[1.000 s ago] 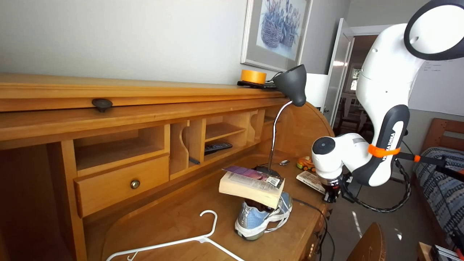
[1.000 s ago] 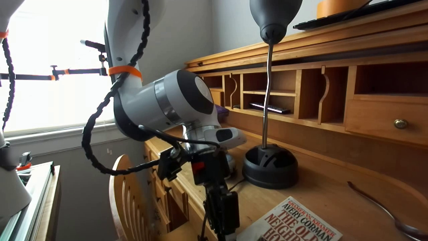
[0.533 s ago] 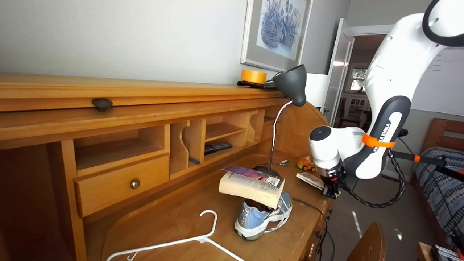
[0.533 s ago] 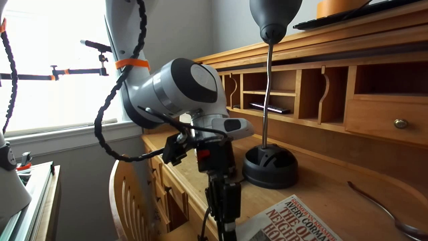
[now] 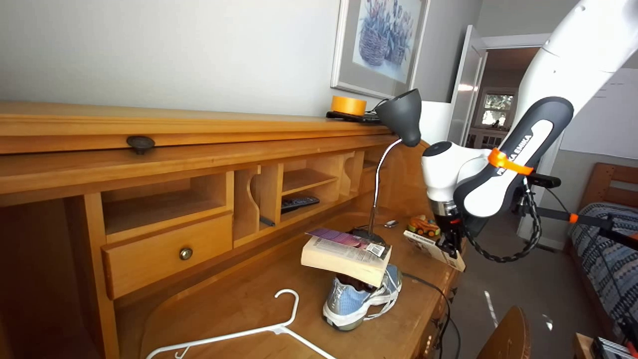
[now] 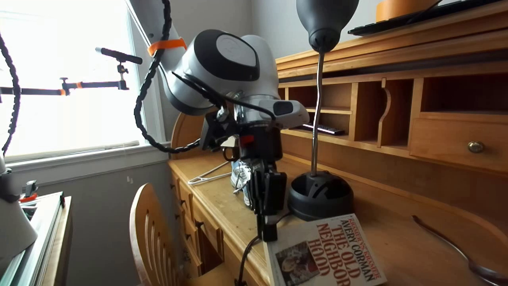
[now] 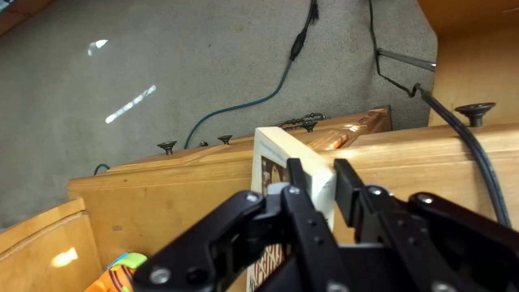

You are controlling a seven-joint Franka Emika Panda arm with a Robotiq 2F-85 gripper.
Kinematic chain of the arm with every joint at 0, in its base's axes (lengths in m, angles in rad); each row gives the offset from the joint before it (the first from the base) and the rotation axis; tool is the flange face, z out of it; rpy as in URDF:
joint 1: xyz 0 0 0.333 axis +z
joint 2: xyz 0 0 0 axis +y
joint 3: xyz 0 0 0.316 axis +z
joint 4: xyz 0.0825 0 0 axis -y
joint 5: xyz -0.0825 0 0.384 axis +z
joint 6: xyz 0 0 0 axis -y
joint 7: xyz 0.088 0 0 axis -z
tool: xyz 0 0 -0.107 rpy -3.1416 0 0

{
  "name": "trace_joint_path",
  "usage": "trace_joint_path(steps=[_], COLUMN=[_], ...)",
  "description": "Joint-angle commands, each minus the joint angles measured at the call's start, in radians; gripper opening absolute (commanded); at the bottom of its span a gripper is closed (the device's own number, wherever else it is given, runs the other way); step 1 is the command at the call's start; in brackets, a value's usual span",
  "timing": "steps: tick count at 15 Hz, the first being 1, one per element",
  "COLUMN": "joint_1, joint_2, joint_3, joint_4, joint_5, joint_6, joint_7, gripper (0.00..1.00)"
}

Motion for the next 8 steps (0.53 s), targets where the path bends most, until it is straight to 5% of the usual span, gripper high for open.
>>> trace_joint_path(steps=[1, 7, 8], joint_1=[-0.008, -0.002, -0.003], joint_2=[-0.087, -0.135, -0.138], joint_3=[0.023, 0.02, 0.022], joint_4=[-0.015, -0.008, -0.016], joint_5=[0.118, 0.154, 0.155], joint_6=[-0.075, -0.103, -0.096], joint_7=[-0.1, -0.117, -0.119], gripper=[0.06, 0.06, 0.41])
